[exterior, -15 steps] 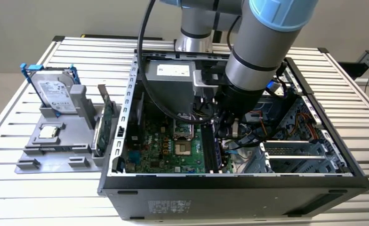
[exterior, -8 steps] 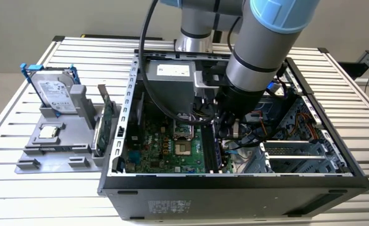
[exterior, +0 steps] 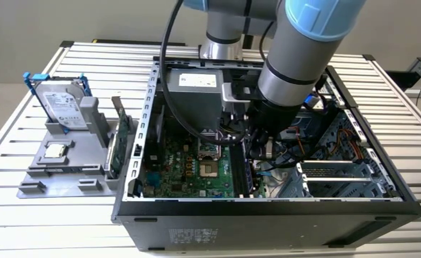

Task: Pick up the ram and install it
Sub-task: 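Press down the ram until it locks into place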

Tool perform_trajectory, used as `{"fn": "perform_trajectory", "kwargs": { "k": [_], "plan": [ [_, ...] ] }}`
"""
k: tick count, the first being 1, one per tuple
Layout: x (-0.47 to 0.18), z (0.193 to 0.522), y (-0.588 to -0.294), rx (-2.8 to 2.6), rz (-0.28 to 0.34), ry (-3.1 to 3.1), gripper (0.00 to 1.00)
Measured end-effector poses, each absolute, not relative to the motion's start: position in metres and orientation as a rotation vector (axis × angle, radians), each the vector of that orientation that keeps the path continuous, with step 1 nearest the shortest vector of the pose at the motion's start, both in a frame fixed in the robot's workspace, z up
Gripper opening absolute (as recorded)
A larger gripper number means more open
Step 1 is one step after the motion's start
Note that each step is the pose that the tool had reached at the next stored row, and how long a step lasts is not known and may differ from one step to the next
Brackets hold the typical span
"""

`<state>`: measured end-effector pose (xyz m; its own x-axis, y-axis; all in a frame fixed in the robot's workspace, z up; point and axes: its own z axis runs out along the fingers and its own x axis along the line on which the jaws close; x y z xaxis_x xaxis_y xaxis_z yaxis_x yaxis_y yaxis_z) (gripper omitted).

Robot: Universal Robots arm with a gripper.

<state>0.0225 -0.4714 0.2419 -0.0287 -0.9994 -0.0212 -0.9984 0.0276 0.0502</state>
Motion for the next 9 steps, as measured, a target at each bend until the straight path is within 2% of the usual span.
{"fn": "perform_trajectory", "kwargs": {
  "k": [9],
  "plan": [
    [0.0224,0.2359,-0.4707,2.176,-0.08,-2.238,0.0]
  ]
}}
